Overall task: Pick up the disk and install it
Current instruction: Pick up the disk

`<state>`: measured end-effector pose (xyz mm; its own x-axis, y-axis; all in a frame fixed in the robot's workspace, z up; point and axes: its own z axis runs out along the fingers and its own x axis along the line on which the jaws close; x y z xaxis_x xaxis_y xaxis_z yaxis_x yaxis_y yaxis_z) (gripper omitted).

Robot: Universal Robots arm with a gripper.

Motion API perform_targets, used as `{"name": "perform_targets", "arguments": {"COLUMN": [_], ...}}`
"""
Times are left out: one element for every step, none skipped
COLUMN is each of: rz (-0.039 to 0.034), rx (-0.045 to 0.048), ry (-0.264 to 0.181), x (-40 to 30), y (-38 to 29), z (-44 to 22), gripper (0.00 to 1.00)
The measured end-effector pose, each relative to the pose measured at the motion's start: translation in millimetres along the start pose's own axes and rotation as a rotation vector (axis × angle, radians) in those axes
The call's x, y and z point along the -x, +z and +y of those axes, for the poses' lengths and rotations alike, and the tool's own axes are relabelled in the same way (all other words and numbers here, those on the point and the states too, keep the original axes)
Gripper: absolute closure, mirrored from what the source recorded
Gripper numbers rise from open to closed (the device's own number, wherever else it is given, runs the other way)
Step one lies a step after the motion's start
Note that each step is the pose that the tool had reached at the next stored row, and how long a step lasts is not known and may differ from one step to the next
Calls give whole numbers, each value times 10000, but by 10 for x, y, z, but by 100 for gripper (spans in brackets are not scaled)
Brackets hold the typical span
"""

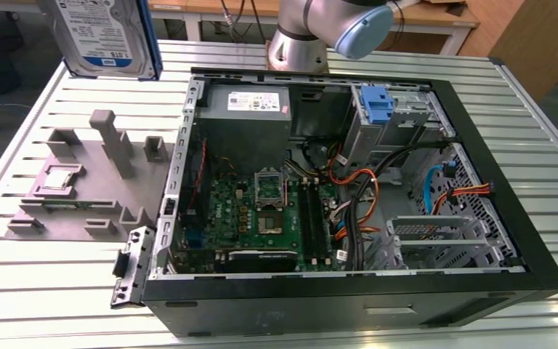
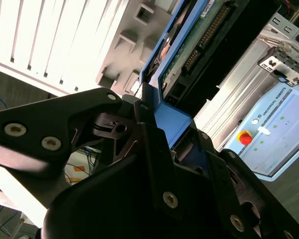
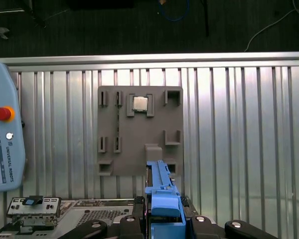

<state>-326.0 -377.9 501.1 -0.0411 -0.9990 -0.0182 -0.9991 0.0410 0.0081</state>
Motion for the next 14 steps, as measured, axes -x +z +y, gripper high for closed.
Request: {"name": "perform_targets", "arguments": {"rz": [0, 0, 0, 0, 0, 0, 1, 0, 0, 0, 0, 0, 0, -1], "rx": [0, 0, 0, 0, 1, 1, 1, 0, 0, 0, 0, 1, 1, -1], "ry": [0, 1, 1, 1, 0, 0, 0, 1, 0, 0, 0, 0, 0, 0], "x": [0, 0, 0, 0, 1, 1, 1, 1, 1, 1, 1, 1, 1, 1], "y": [0, 0, 0, 0, 0, 0, 0, 0, 0, 0, 0, -1, -1, 0], "z": [-4, -8, -11, -12, -14, -15, -16, -17, -18, -20, -22, -26, -29, -33], "gripper": [63, 63, 63, 63, 63, 63, 63, 63, 63, 63, 63, 63, 63, 63]}}
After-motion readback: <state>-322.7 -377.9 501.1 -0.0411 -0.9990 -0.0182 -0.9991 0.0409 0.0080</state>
